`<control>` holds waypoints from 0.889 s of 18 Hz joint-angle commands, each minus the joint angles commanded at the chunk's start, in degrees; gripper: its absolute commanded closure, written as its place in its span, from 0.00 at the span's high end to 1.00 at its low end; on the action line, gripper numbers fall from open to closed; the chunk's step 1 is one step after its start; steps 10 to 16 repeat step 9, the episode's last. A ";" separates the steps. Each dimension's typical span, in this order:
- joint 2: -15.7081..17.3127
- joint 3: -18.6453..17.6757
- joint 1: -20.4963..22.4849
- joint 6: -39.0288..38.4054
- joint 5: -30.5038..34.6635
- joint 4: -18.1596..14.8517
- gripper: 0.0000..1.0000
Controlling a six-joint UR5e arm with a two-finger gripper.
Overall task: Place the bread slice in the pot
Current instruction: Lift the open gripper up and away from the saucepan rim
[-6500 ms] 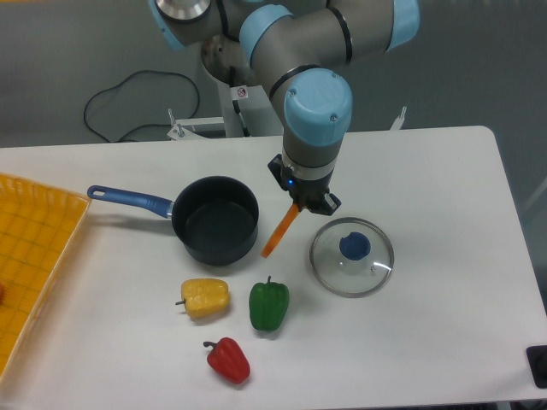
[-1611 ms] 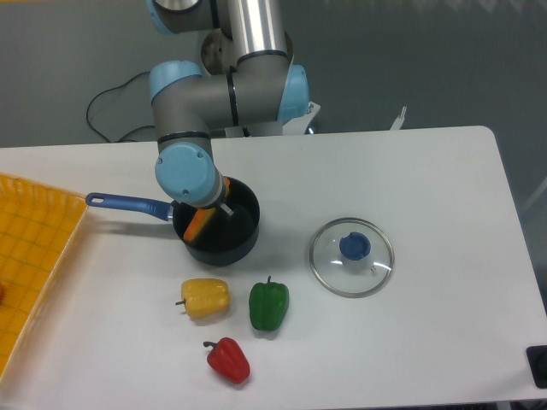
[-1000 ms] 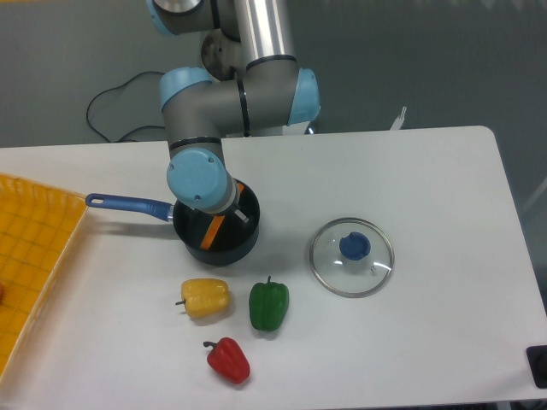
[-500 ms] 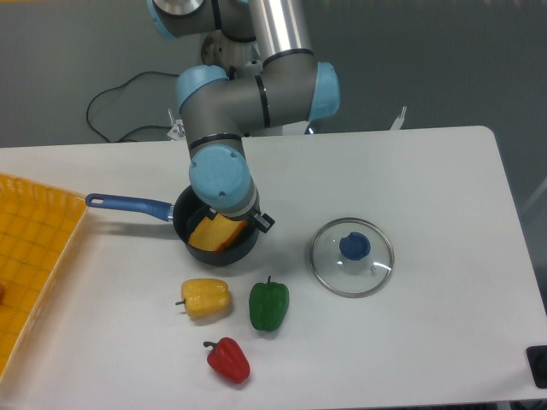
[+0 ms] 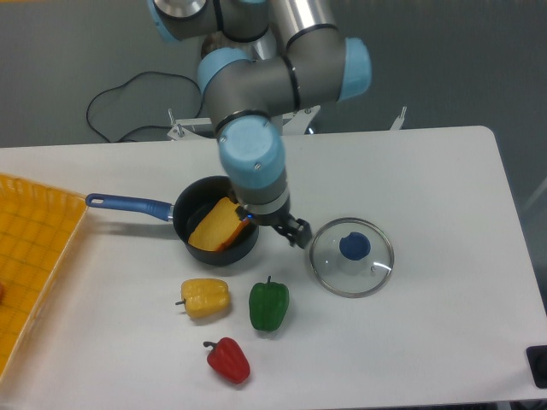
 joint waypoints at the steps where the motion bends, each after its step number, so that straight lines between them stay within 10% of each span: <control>1: 0.09 0.00 0.96 0.09 -2.18 0.18 1.00; 16: 0.35 0.00 3.52 12.91 -3.35 2.12 1.00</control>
